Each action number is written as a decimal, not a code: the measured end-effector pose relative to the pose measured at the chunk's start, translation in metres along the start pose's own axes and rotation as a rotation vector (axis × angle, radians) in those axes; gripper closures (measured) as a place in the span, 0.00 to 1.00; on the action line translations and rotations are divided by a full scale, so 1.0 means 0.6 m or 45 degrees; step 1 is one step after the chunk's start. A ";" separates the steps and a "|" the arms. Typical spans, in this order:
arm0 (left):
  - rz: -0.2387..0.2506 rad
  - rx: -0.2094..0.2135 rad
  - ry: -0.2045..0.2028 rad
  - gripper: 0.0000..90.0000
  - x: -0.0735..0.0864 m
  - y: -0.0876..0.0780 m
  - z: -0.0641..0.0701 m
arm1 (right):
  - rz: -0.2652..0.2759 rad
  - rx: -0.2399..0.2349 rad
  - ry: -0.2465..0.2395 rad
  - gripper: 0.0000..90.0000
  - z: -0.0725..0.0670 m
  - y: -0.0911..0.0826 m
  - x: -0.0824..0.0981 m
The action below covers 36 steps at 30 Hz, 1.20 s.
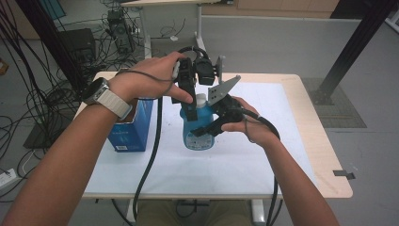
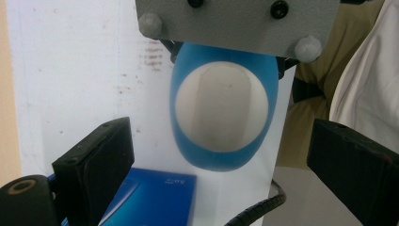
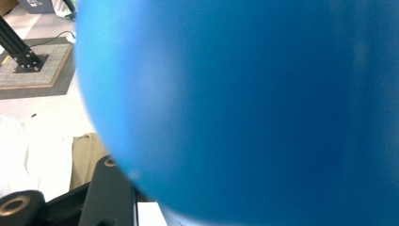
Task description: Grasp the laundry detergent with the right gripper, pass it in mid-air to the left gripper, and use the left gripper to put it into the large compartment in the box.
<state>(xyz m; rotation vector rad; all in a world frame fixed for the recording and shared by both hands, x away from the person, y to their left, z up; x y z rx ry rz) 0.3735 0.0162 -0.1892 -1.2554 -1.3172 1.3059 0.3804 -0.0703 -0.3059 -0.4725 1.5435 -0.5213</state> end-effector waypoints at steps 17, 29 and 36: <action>-0.005 -0.004 -0.005 0.09 0.000 0.001 -0.001 | 0.006 -0.006 0.000 0.49 0.001 -0.002 0.000; -0.008 -0.005 -0.005 0.09 0.000 0.001 0.000 | 0.002 -0.006 0.004 0.49 0.001 -0.002 0.000; -0.010 -0.006 -0.009 0.09 0.002 0.001 0.000 | 0.002 -0.010 0.006 0.49 0.001 0.000 0.000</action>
Point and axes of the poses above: each handheld gripper's, and its own axes: y roughly forward along the jaws, x roughly out of its underside, z roughly to its right, the point moved 4 cm from there along y, roughly forward along the jaws, and after that the axes turned 1 degree about -y, right-handed, at the moved point
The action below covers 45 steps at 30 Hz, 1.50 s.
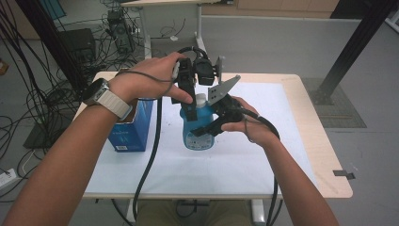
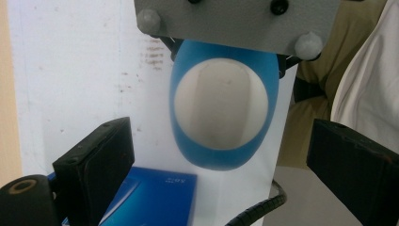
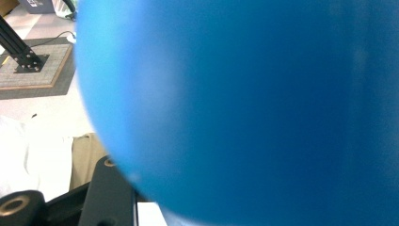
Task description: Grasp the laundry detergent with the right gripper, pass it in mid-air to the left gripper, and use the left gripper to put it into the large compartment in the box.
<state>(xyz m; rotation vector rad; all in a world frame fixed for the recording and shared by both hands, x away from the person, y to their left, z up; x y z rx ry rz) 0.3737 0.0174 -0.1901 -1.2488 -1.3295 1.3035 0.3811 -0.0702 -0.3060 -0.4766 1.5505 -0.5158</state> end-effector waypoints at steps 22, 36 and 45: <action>0.004 0.001 0.002 0.09 0.002 -0.001 -0.001 | 0.004 0.002 0.006 0.49 0.001 -0.001 0.000; 0.002 0.001 0.002 0.09 0.002 0.001 0.000 | 0.008 0.001 0.003 0.49 0.001 -0.002 -0.001; 0.005 0.007 0.005 0.10 0.000 0.005 0.001 | 0.011 -0.003 0.006 0.49 0.000 -0.003 -0.002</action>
Point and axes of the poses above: each handheld gripper's, and its own axes: y roughly forward along the jaws, x roughly out of its underside, z roughly to its right, the point moved 4 cm from there along y, roughly forward along the jaws, and after that the axes turned 1 degree about -y, right-handed, at the moved point
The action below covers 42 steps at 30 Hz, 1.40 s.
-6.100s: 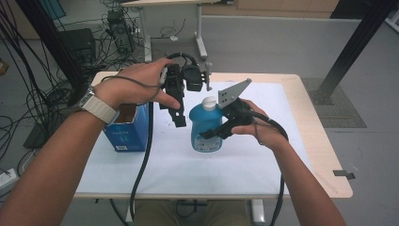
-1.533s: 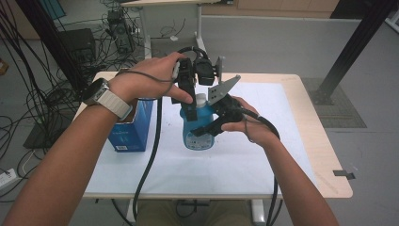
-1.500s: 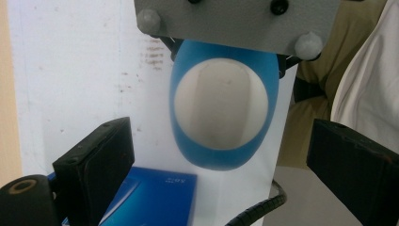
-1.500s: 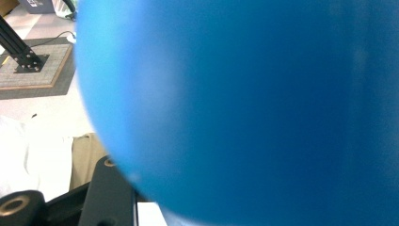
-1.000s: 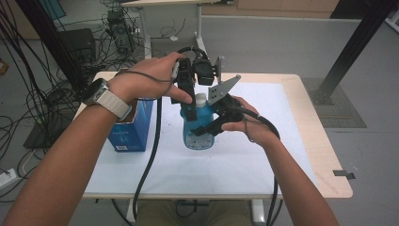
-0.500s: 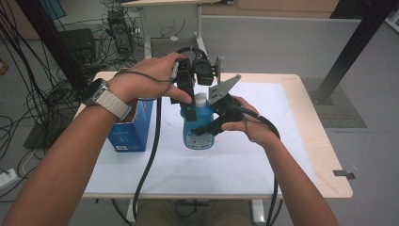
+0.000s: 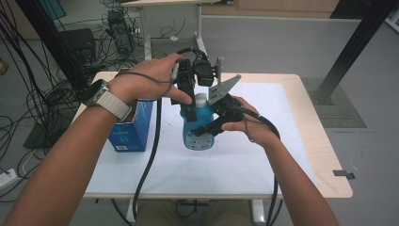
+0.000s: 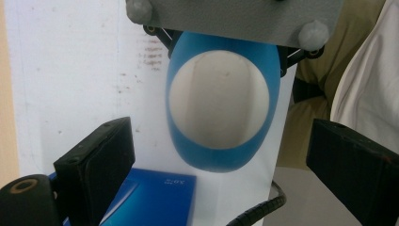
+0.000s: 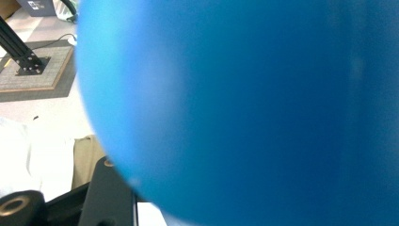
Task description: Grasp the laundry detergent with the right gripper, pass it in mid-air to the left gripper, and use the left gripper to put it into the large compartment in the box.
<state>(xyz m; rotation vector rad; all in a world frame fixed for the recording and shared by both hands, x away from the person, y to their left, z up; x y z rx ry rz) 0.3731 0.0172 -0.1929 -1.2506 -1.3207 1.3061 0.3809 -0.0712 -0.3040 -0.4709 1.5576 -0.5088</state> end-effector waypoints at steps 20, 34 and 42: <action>0.007 0.023 0.011 0.10 -0.008 0.022 -0.002 | 0.002 -0.006 -0.009 0.49 -0.006 0.003 -0.002; 0.009 0.052 0.022 0.13 -0.017 0.034 -0.002 | 0.016 0.009 -0.032 0.49 -0.006 0.000 -0.003; 0.001 0.068 0.033 0.14 -0.021 0.040 -0.002 | 0.018 -0.020 0.008 0.49 -0.015 0.000 -0.007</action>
Point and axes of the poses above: each handheld gripper's, and its own axes: y roughly forward along the jaws, x roughly out of its underside, z roughly to its right, the point moved 4 cm from there along y, roughly forward along the jaws, and after that the axes turned 1 degree about -y, right-handed, at the moved point
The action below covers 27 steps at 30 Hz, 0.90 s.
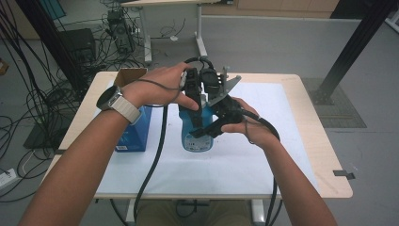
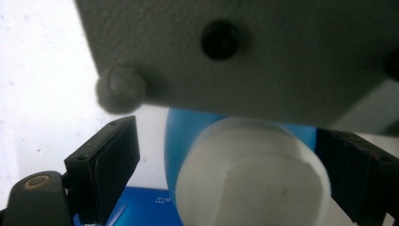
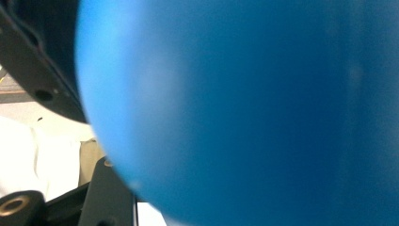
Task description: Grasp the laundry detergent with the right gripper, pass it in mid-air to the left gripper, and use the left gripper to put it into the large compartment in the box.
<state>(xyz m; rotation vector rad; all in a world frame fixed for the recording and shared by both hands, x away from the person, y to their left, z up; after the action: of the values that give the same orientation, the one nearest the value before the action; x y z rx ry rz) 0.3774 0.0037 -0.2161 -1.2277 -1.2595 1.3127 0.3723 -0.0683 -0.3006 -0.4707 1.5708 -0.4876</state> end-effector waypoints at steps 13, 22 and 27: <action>0.014 0.032 0.002 0.22 0.000 0.007 -0.002 | -0.003 0.010 -0.009 0.49 0.002 -0.001 0.000; 0.014 0.062 0.010 0.32 0.000 0.010 -0.002 | 0.007 -0.009 0.018 0.49 -0.001 0.000 -0.001; 0.025 0.073 0.004 0.36 0.002 0.013 -0.003 | 0.011 -0.008 0.000 0.49 0.002 0.001 0.000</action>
<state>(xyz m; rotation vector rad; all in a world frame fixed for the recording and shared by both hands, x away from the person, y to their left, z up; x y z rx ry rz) 0.3791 0.0045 -0.2237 -1.2042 -1.2021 1.3517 0.3733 -0.0678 -0.3013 -0.4685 1.5739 -0.4764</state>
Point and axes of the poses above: each handheld gripper's, and its own axes: y roughly forward along the jaws, x roughly out of its underside, z roughly to its right, the point moved 4 cm from there along y, roughly forward along the jaws, and after that the axes turned 1 degree about -y, right-handed, at the moved point
